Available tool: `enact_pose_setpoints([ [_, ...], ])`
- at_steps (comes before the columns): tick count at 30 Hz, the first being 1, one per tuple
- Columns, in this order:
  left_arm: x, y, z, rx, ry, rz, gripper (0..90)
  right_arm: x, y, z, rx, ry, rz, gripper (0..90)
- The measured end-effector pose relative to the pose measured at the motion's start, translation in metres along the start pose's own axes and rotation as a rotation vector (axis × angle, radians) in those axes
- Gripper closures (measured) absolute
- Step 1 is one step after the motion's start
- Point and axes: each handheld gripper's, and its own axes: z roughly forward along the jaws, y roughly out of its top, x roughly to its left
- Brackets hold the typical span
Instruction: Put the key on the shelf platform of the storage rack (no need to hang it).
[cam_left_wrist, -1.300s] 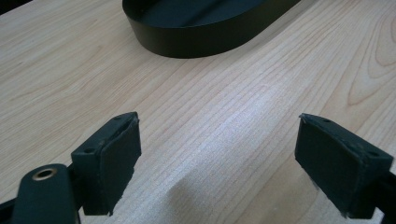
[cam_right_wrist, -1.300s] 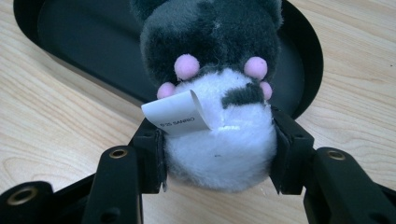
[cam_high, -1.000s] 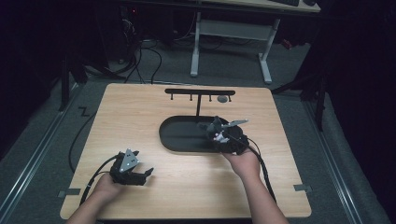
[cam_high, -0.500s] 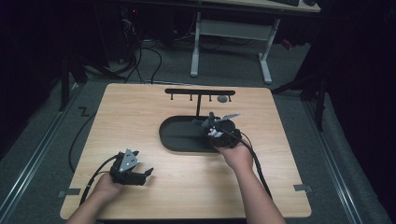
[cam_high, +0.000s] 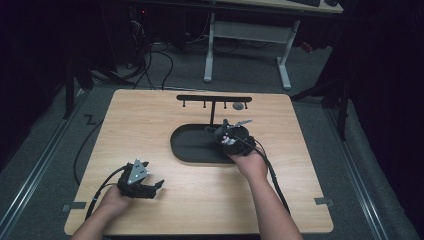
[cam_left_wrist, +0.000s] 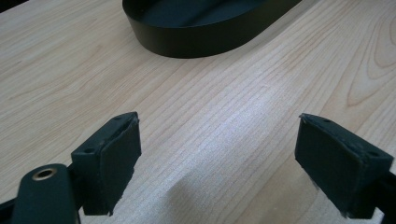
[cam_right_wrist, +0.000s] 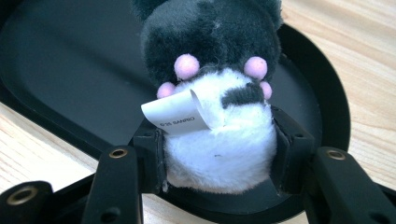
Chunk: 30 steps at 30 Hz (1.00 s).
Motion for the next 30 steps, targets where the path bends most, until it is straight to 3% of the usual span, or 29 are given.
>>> enact_pose_setpoints([
  [15, 0.0, 0.0, 0.0, 0.0, 0.0, 0.0, 15.3, -0.003, -0.009, 0.014, 0.05, -0.005, 0.019, 47.8],
  [30, 0.0, 0.0, 0.0, 0.0, 0.0, -0.001, 15.3, -0.006, -0.015, 0.022, 0.066, 0.032, 0.065, 47.1],
])
